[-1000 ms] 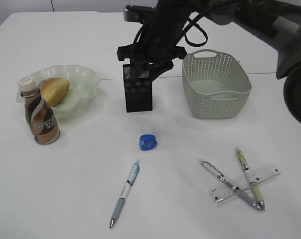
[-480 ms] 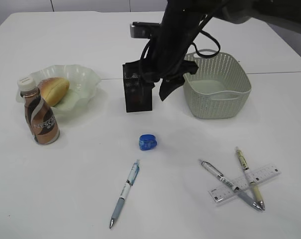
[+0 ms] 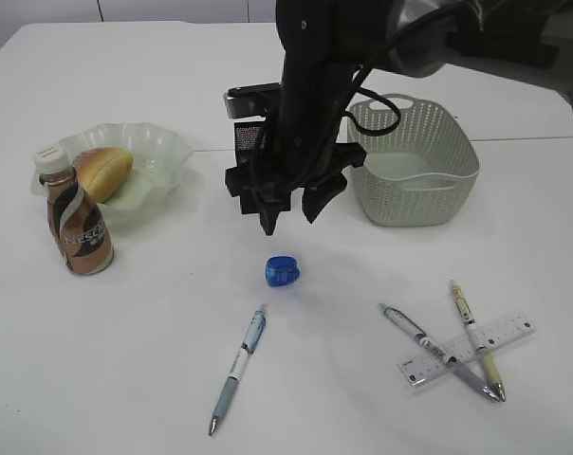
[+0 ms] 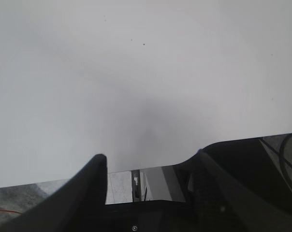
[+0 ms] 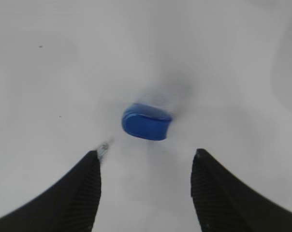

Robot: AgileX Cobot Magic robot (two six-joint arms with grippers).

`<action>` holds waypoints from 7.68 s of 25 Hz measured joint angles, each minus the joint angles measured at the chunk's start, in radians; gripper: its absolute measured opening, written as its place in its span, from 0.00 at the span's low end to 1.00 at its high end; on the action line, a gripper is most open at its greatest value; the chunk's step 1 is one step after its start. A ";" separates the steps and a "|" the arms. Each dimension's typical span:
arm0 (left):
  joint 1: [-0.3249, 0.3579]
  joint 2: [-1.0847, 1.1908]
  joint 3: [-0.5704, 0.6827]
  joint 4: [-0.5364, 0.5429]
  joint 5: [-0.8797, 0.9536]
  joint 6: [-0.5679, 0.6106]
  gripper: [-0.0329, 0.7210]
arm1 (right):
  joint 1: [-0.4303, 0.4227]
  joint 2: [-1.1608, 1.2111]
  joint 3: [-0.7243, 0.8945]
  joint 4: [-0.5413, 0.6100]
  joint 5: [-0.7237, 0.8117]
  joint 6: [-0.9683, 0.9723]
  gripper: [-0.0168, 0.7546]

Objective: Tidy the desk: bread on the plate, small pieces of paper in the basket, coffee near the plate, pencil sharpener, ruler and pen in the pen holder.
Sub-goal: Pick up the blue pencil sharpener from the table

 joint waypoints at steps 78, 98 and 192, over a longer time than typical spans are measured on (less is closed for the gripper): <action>0.000 0.000 0.000 0.054 0.000 0.000 0.60 | -0.002 0.144 -0.003 -0.019 -0.076 0.266 0.59; 0.000 0.000 0.000 0.074 0.000 0.000 0.60 | -0.002 0.157 -0.003 -0.019 -0.075 0.271 0.59; 0.000 0.000 0.000 0.089 0.000 0.000 0.60 | 0.010 0.041 -0.101 -0.182 -0.109 -0.035 0.48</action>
